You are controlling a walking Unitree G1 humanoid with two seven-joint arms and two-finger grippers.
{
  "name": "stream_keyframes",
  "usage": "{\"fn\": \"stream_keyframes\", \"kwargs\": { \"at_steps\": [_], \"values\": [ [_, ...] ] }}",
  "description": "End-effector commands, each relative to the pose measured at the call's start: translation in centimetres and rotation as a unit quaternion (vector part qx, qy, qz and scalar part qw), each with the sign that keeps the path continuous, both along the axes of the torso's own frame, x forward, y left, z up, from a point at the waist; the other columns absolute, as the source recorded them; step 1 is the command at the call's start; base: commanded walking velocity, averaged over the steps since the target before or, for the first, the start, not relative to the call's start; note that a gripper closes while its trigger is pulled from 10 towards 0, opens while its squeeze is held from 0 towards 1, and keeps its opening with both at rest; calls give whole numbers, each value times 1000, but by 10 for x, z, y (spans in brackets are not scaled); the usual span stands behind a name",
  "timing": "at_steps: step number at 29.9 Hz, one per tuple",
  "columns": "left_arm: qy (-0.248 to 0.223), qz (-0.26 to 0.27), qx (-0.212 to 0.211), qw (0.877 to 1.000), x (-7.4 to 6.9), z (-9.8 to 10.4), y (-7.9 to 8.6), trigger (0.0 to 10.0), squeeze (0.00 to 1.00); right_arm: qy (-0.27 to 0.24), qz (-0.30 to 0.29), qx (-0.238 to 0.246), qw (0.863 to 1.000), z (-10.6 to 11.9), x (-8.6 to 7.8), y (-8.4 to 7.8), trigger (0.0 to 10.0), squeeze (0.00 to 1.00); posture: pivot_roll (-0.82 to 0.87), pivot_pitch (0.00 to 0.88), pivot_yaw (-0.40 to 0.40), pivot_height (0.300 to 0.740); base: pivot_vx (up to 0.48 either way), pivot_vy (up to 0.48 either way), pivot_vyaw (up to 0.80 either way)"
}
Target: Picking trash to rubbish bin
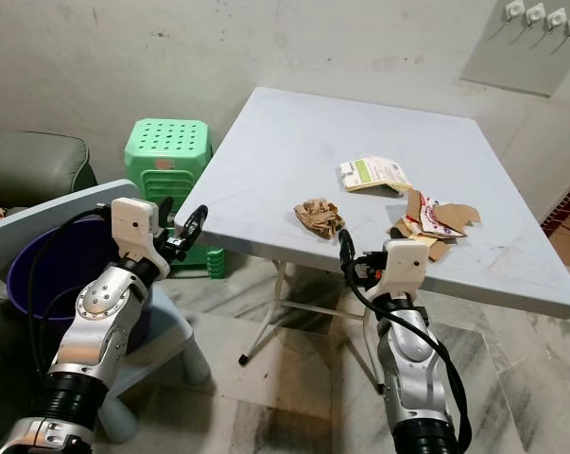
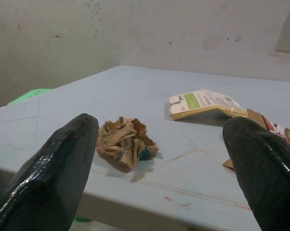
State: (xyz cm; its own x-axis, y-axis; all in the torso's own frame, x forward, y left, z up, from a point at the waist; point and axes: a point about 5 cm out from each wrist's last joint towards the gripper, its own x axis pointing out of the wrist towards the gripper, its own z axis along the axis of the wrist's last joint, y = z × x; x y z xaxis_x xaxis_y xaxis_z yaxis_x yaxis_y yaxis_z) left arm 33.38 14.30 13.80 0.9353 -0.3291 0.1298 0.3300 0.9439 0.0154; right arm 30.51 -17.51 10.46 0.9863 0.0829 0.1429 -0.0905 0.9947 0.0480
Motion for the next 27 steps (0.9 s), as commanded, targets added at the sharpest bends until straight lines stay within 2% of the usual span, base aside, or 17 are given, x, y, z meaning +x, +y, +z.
{"fn": "stream_keyframes", "kwargs": {
  "at_steps": [1, 6, 8, 10, 27],
  "values": [
    [-5, -16, -4, 1000, -1, 4, -8, 10000, 0, -7, -6, -6, 1000, 6, 0, -6, 10000, 0, -38, 13, -72, 740, 0, -469, 0],
    [-7, -12, -3, 1000, 0, 5, -7, 10000, 0, -5, -6, -6, 1000, 5, -1, -6, 10000, 0, -38, 18, -73, 740, 0, -327, 0],
    [3, 18, -20, 1000, 2, 3, -3, 10000, 0, -4, -6, -6, 1000, 5, -2, -7, 10000, 0, -38, 18, -73, 740, 0, 0, 0],
    [6, 33, -11, 999, 3, 2, -1, 10000, 0, -3, -6, -6, 1000, 5, -2, -7, 10000, 0, -38, 19, -74, 740, 0, 0, 0],
    [41, 25, -21, 999, 0, -2, -1, 10000, 0, 9, 7, -10, 1000, 3, -6, -8, 10000, 0, -34, 43, -74, 740, 0, 0, 0]
  ]
}}
